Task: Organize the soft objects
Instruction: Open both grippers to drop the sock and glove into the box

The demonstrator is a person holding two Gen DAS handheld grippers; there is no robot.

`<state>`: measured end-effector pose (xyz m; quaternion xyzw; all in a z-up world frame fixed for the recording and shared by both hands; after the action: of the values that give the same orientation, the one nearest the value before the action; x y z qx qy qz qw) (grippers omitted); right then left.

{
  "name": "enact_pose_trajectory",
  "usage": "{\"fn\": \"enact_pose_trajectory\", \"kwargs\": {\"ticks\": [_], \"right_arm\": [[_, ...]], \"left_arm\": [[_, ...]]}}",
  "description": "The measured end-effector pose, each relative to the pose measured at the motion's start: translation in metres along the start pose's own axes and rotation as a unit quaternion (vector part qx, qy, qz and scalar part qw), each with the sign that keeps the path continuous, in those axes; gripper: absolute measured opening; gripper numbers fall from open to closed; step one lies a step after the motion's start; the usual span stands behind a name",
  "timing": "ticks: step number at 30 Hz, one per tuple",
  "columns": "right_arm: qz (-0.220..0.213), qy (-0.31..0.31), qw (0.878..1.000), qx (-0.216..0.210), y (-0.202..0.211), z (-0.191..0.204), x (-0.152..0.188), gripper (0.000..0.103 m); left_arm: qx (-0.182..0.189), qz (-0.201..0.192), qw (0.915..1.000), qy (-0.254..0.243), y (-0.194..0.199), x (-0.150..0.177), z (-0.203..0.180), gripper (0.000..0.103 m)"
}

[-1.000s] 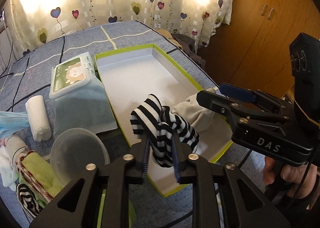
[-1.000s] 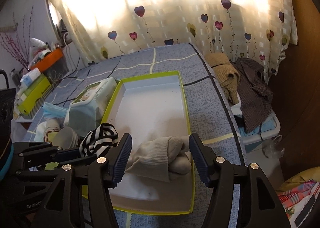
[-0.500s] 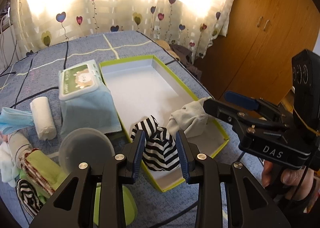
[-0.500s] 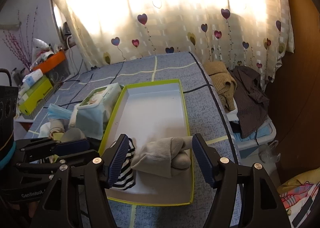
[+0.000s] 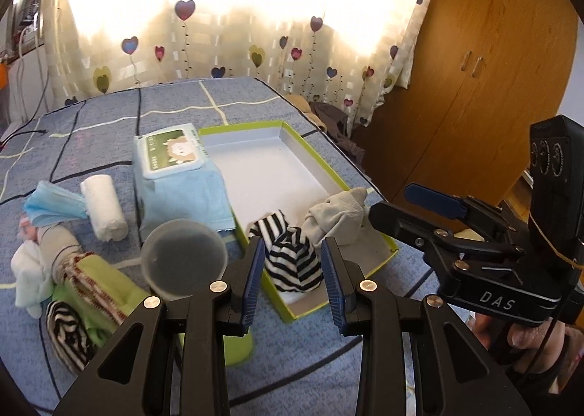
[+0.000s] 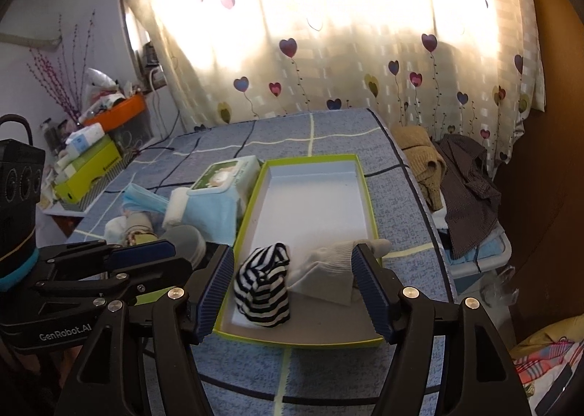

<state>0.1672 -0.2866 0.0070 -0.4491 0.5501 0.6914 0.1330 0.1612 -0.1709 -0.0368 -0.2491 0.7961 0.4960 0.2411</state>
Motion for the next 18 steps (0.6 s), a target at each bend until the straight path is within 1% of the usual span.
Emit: {"fn": "enact_pose_trajectory", "kwargs": {"ticks": [6, 15, 18], "right_arm": [[-0.007, 0.012, 1.0, -0.008, 0.009, 0.019, -0.004, 0.067], [-0.009, 0.033, 0.999, -0.018, 0.019, 0.046, -0.003, 0.067], [-0.001, 0.043, 0.999, -0.009, 0.02, 0.051, 0.001, 0.067]], "left_arm": [[-0.019, -0.011, 0.9997, 0.008, 0.014, 0.002, 0.015, 0.033], [-0.032, -0.023, 0.999, 0.02, 0.035, 0.013, 0.04, 0.033], [-0.032, -0.023, 0.9989, 0.025, 0.039, 0.017, 0.046, 0.033]]}}
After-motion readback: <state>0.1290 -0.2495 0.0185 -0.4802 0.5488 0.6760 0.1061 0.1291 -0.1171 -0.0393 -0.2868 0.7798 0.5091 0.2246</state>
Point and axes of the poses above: each gripper's, at about its wrist camera, not at the fingertips, and y roughly against the way its jaws point, z to its left, x to its underside, the point moved 10 cm from there along -y, roughly the way its jaws point, and after that the axes turned 13 degrees about y, right-handed, at the moved point
